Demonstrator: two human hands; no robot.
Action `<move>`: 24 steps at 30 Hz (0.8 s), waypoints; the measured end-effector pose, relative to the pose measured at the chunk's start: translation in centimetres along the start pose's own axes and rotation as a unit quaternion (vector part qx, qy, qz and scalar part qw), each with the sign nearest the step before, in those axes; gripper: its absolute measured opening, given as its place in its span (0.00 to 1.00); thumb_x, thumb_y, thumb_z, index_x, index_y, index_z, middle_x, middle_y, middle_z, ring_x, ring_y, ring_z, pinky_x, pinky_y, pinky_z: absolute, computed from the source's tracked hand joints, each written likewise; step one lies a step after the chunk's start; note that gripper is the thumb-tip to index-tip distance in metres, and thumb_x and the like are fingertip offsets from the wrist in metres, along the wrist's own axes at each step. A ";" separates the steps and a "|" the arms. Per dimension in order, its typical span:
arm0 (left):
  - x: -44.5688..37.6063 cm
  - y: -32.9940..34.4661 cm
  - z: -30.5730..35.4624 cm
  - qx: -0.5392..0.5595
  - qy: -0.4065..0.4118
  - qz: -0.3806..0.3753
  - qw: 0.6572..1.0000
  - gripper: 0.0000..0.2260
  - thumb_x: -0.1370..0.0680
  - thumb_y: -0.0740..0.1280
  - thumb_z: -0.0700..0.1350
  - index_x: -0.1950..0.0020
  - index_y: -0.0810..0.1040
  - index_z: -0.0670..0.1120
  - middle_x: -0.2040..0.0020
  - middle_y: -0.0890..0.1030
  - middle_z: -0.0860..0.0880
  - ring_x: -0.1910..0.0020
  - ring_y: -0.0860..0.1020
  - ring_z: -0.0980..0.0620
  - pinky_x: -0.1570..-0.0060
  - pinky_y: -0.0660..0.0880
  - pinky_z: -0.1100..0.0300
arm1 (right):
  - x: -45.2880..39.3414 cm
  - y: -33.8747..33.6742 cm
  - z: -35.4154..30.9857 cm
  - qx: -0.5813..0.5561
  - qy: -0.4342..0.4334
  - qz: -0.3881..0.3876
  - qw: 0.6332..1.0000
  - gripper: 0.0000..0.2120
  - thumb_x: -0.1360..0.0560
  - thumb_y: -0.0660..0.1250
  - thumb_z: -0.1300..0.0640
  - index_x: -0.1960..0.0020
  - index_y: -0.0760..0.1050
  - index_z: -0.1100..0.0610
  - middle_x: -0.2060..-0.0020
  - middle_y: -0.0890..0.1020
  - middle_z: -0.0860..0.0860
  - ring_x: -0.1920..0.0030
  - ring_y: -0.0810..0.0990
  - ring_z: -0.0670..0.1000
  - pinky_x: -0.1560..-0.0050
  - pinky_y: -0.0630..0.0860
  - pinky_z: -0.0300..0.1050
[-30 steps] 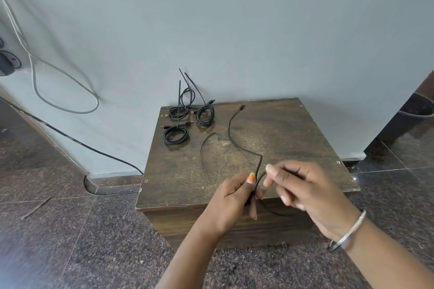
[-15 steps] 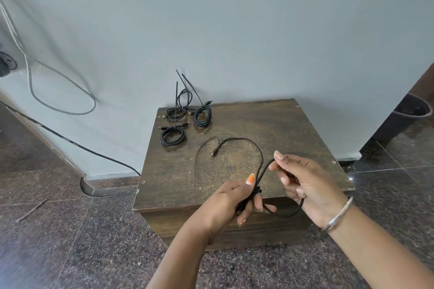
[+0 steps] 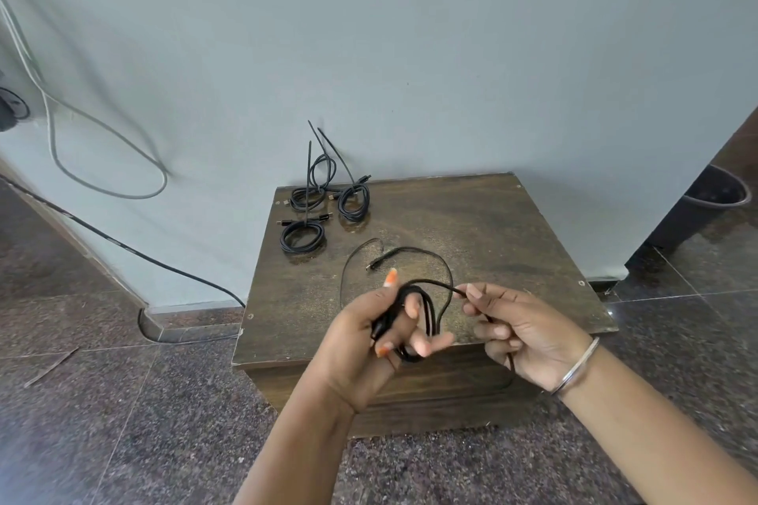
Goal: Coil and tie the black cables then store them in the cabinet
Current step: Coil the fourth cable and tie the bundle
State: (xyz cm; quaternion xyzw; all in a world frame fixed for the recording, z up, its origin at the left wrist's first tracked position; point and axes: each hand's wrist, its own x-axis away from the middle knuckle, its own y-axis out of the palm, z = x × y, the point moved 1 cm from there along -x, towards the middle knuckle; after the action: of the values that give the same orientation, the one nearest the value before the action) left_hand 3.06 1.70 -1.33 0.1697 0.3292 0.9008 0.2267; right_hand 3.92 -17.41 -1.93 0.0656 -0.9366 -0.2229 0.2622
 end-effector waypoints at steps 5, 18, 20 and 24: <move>0.3 -0.4 0.5 0.155 0.058 0.007 0.986 0.18 0.21 0.58 0.50 0.65 0.77 0.43 0.82 0.68 0.51 0.75 0.76 0.52 0.49 0.78 0.46 | 0.2 -0.4 0.4 0.059 0.051 -0.068 0.995 0.12 0.32 0.69 0.61 0.49 0.82 0.60 0.65 0.80 0.52 0.80 0.64 0.41 0.83 0.57 0.31; -0.6 -0.4 0.0 0.102 0.157 0.115 0.976 0.14 0.22 0.60 0.50 0.57 0.75 0.40 0.58 0.84 0.38 0.39 0.78 0.41 0.35 0.71 0.50 | 2.2 -0.3 -1.0 0.414 0.033 -0.149 0.898 0.10 0.24 0.65 0.53 0.47 0.82 0.54 0.72 0.78 0.51 0.78 0.61 0.43 0.77 0.55 0.34; -0.6 0.1 -0.4 0.012 0.161 0.125 0.979 0.14 0.20 0.56 0.50 0.54 0.73 0.41 0.52 0.84 0.36 0.39 0.78 0.44 0.34 0.68 0.53 | 2.4 -0.4 -1.3 0.441 0.038 -0.170 0.880 0.12 0.25 0.66 0.49 0.49 0.83 0.54 0.72 0.79 0.50 0.78 0.61 0.44 0.75 0.54 0.39; -0.8 0.8 -1.3 -0.104 0.165 0.110 0.975 0.14 0.18 0.52 0.49 0.53 0.72 0.43 0.45 0.83 0.39 0.35 0.75 0.50 0.32 0.62 0.51 | 2.5 -0.3 -1.2 0.458 0.046 -0.213 0.862 0.14 0.26 0.65 0.46 0.49 0.83 0.54 0.73 0.79 0.49 0.79 0.61 0.44 0.71 0.50 0.48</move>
State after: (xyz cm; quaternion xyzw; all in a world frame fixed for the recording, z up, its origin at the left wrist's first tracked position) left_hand 2.89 0.12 -1.88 0.0293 0.2459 0.9651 0.0854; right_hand 2.45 -18.78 0.01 0.3860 -0.8835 0.1840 0.1914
